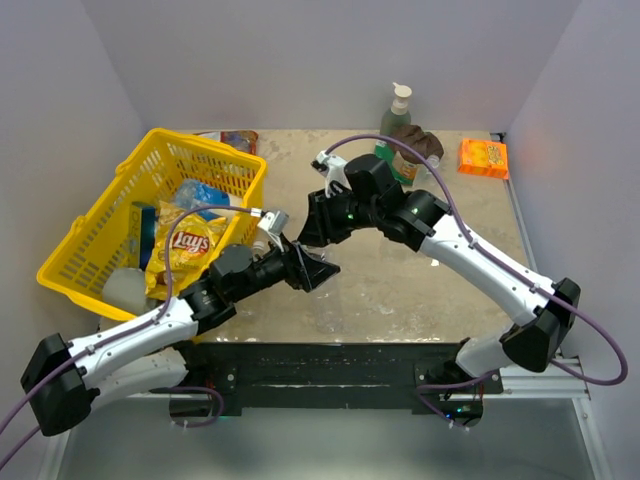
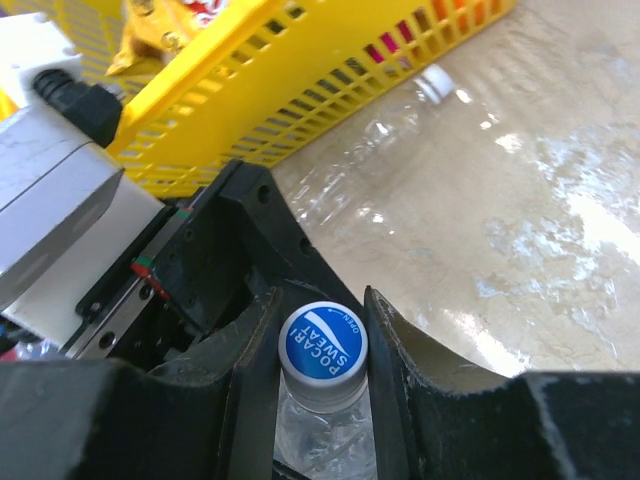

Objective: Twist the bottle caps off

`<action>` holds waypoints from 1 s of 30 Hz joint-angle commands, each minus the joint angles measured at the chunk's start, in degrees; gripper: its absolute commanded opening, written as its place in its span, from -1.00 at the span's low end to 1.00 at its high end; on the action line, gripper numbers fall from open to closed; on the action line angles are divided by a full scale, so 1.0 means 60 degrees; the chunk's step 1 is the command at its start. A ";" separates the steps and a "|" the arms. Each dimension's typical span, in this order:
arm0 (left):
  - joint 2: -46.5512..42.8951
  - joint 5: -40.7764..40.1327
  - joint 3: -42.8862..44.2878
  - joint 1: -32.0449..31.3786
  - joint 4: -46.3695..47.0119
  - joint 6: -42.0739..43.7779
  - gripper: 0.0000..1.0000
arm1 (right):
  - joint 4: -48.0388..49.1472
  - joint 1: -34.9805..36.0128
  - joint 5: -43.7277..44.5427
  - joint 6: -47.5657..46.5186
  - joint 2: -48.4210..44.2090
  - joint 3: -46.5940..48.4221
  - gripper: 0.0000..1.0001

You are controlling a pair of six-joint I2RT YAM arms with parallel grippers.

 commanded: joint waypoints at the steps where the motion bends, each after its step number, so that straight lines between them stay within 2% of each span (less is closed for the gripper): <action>1: -0.0462 0.1600 -0.0148 -0.0014 0.2114 0.0608 -0.59 | 0.0881 -0.0164 -0.2519 -0.1079 -0.0272 -0.0057 -0.62; 2: -0.0521 0.1935 -0.0279 0.0030 0.2420 0.0609 -0.59 | 0.1027 -0.0281 -0.3524 -0.1256 -0.0287 -0.0145 -0.63; 6: -0.0930 0.3035 -0.0690 0.0469 0.3212 0.0244 -0.59 | 0.1321 -0.0604 -0.5669 -0.1785 -0.0419 -0.0438 -0.63; 10: -0.1049 0.4017 -0.0954 0.0967 0.4076 -0.0255 -0.58 | 0.1453 -0.0941 -0.6960 -0.1800 -0.0477 -0.0541 -0.64; 14: -0.0859 0.4545 -0.0823 0.0998 0.4019 -0.0314 -0.59 | 0.1717 -0.1117 -0.7504 -0.1653 -0.0536 -0.0512 -0.59; 18: -0.0697 0.4371 -0.0735 0.0998 0.3830 -0.0212 -0.59 | 0.1732 -0.1278 -0.7431 -0.1551 -0.0594 -0.0439 -0.42; 19: -0.0697 0.4269 -0.0648 0.0998 0.3481 -0.0125 -0.59 | 0.1732 -0.1351 -0.7271 -0.1464 -0.0624 -0.0410 -0.15; 21: -0.0682 0.3932 -0.0516 0.0998 0.3011 0.0124 -0.59 | 0.1746 -0.1600 -0.7066 -0.1346 -0.0711 -0.0307 0.12; 22: -0.0697 0.3786 -0.0384 0.0983 0.2516 0.0227 -0.59 | 0.1804 -0.1789 -0.6920 -0.1186 -0.0799 -0.0220 0.32; 27: -0.0741 0.2980 -0.0208 0.0983 0.1648 0.0564 -0.58 | 0.1601 -0.2098 -0.5911 -0.0848 -0.0946 0.0220 0.66; 28: -0.0741 0.2601 -0.0178 0.0983 0.1298 0.0652 -0.58 | 0.1281 -0.2099 -0.5487 -0.0862 -0.0975 0.0438 0.69; 30: -0.0770 0.2219 -0.0062 0.0983 0.0844 0.0682 -0.58 | 0.0391 -0.2098 -0.3615 -0.0833 -0.0990 0.0673 0.68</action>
